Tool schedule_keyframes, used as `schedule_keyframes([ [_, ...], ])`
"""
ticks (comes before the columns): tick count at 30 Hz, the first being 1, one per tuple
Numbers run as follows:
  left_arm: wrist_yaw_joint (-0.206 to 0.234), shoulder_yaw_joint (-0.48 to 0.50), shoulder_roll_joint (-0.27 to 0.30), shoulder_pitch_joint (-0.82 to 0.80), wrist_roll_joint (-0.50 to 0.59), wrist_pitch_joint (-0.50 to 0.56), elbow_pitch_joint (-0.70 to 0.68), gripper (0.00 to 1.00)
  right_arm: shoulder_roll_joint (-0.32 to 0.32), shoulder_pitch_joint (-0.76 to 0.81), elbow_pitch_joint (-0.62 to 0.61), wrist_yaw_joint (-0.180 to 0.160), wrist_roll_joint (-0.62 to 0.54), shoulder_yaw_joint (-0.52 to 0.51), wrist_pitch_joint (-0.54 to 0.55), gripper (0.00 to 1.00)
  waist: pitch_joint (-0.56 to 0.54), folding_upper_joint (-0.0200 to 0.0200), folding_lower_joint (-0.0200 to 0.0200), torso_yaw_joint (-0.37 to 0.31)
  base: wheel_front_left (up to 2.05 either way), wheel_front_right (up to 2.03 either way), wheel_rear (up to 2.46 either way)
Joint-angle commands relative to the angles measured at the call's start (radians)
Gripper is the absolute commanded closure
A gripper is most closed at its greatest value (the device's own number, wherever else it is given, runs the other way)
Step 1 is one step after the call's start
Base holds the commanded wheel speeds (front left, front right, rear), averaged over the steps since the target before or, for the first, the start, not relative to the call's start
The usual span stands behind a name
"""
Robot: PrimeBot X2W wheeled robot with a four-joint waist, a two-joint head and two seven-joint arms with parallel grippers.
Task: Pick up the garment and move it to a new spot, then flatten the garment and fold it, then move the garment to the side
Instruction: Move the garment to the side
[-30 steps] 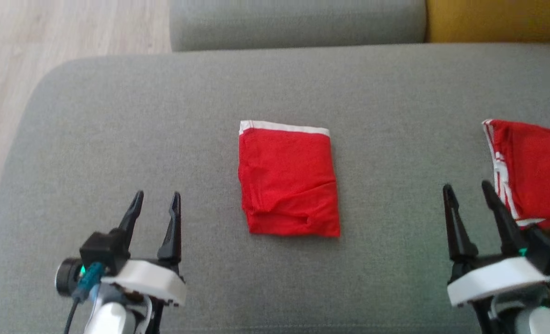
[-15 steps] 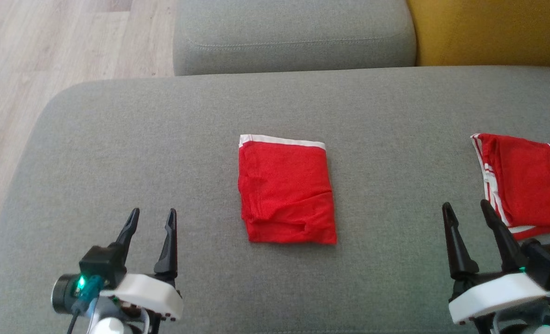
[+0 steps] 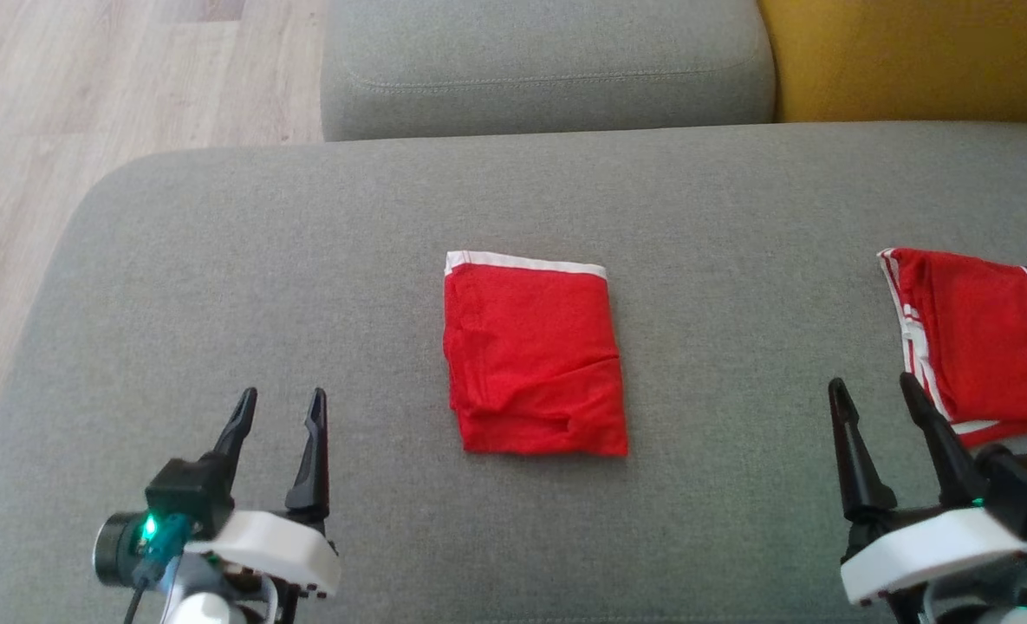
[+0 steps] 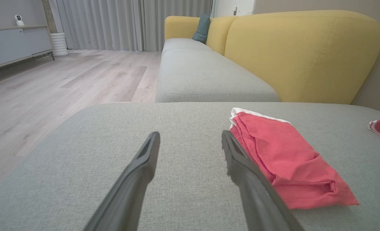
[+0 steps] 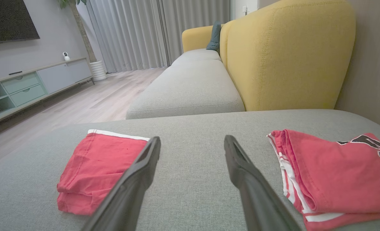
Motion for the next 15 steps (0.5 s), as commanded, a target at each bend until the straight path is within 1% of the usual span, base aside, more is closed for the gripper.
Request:
schedule_keyframes([
  [1, 0.008, 0.027, 0.016, -0.033, -0.004, -0.001, -0.037, 0.0, -0.006, -0.023, -0.04, -0.001, -0.007, 0.015, 0.006, 0.0, 0.0, 0.0, 0.0, 0.001, 0.0, 0.0, 0.0],
  [11, 0.016, 0.018, 0.019, -0.048, 0.0, -0.008, -0.04, 0.0, -0.006, -0.029, -0.035, -0.001, -0.007, 0.007, 0.02, 0.0, 0.011, 0.0, 0.0, 0.013, 0.0, 0.0, 0.0],
  [15, 0.016, 0.014, 0.016, -0.09, 0.004, -0.019, -0.067, 0.0, -0.009, -0.074, 0.005, -0.001, -0.011, 0.011, 0.034, 0.0, 0.066, 0.0, 0.0, 0.047, 0.0, 0.0, 0.0],
])
